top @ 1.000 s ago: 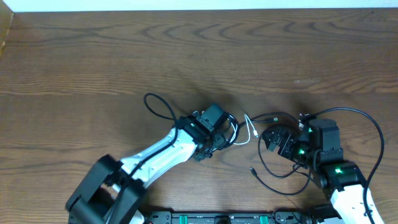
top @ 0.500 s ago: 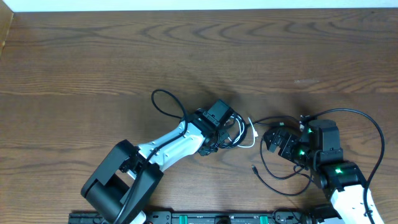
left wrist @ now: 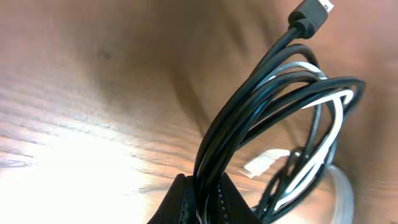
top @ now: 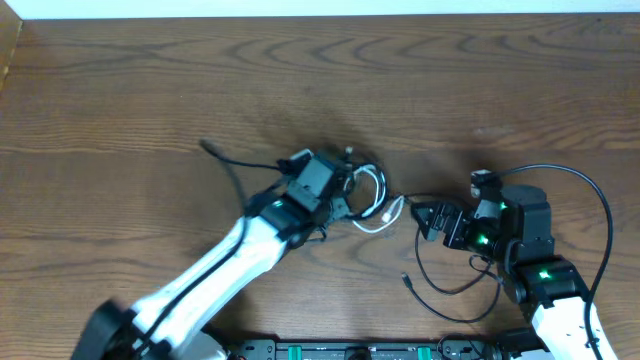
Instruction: Untangle cables
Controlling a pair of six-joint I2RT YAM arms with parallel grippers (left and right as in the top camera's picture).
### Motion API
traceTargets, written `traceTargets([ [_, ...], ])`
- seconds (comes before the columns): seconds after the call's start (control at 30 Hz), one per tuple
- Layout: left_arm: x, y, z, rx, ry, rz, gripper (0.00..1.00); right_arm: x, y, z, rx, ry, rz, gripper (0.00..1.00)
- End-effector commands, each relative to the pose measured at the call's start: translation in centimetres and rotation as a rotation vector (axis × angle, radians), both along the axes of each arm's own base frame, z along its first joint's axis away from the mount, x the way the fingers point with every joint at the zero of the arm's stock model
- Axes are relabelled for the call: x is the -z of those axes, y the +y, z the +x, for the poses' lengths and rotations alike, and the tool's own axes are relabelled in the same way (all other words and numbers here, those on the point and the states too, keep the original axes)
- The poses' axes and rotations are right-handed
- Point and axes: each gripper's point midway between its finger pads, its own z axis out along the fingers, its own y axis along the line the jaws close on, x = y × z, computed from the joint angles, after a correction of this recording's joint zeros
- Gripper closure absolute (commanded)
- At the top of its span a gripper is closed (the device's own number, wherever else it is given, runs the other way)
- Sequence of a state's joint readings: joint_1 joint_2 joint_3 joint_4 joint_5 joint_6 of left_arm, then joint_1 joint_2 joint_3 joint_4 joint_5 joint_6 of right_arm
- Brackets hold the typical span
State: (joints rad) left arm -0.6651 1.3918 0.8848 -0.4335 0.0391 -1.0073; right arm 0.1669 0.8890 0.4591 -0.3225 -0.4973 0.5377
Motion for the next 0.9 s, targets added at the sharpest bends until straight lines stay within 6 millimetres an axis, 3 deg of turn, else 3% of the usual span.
traceTargets([
  [0.0, -3.3, 0.5, 0.6, 0.027, -0.114, -0.016, 0.93, -3.0, 2.8, -1.0, -0.170, -0.068, 0.133, 0.01],
  [0.17, -6.7, 0.7, 0.3, 0.034, -0.201, -0.074, 0.93, -3.8, 3.4, -1.2, -0.212, -0.092, 0.169, 0.01],
  [0.33, -8.4, 0.2, -0.3, 0.081, -0.235, -0.121, 0.93, -4.4, 4.0, -1.7, -0.257, -0.101, 0.203, 0.03],
  [0.5, -8.1, -0.5, -0.9, 0.167, -0.231, -0.116, 0.93, -6.8, 5.4, -2.6, -0.411, -0.226, 0.258, 0.24],
  [0.7, -7.8, -1.7, -1.9, 0.300, -0.224, -0.124, 0.93, -6.8, 4.7, -1.0, -0.341, -0.273, 0.204, 0.23],
  [0.87, -7.7, -1.7, -1.9, 0.344, -0.241, -0.101, 0.93, -6.5, 4.2, -0.3, -0.277, -0.247, 0.196, 0.37],
])
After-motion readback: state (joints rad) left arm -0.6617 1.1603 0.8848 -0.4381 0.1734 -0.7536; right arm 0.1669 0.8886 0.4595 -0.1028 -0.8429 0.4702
